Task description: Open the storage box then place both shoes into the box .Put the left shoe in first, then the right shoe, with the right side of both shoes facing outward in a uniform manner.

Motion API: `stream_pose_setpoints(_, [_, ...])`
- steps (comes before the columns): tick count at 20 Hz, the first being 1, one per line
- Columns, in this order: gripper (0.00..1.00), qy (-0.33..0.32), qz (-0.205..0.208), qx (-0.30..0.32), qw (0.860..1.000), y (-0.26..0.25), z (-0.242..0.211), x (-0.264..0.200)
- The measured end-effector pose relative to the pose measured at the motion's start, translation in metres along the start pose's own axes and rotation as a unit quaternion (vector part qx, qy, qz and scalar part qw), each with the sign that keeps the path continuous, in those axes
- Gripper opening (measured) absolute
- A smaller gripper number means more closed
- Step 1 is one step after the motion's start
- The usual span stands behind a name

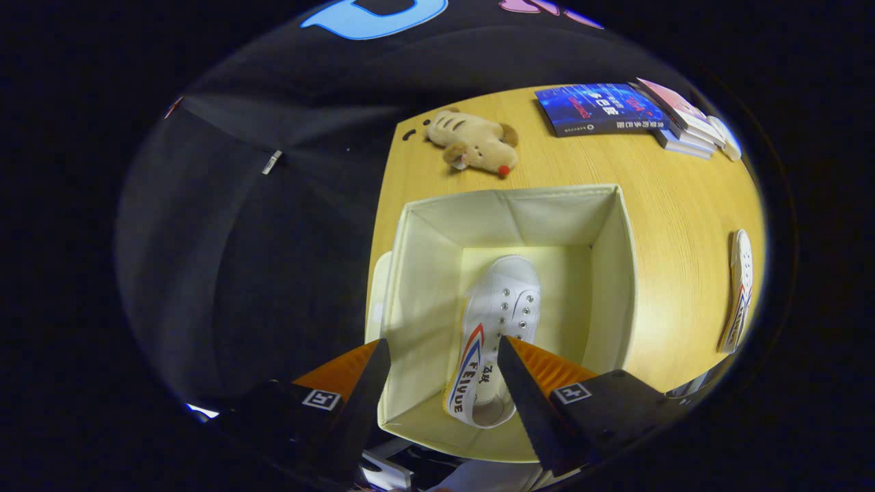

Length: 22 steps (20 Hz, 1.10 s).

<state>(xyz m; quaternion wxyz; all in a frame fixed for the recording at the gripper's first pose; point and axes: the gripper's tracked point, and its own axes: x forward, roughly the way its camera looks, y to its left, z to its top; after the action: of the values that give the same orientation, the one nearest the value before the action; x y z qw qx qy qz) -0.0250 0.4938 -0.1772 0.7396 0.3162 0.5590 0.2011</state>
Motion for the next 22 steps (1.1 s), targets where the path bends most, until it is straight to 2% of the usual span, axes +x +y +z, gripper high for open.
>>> stream_pose_setpoints(5, [0.98, -0.066, 0.044, 0.000, 0.997, -0.002, 0.023, -0.044])
stream_pose_setpoints(10, [0.98, -0.128, 0.057, -0.017, 0.990, -0.038, 0.050, -0.108])
stream_pose_setpoints(12, [0.98, -0.154, 0.047, -0.017, 0.987, -0.065, 0.063, -0.135])
stream_pose_setpoints(15, [0.98, -0.193, 0.007, -0.024, 0.981, -0.121, 0.081, -0.169])
stream_pose_setpoints(19, [0.98, -0.211, -0.056, -0.014, 0.976, -0.212, 0.088, -0.200])
stream_pose_setpoints(22, [0.98, -0.210, -0.085, 0.007, 0.974, -0.269, 0.087, -0.218])
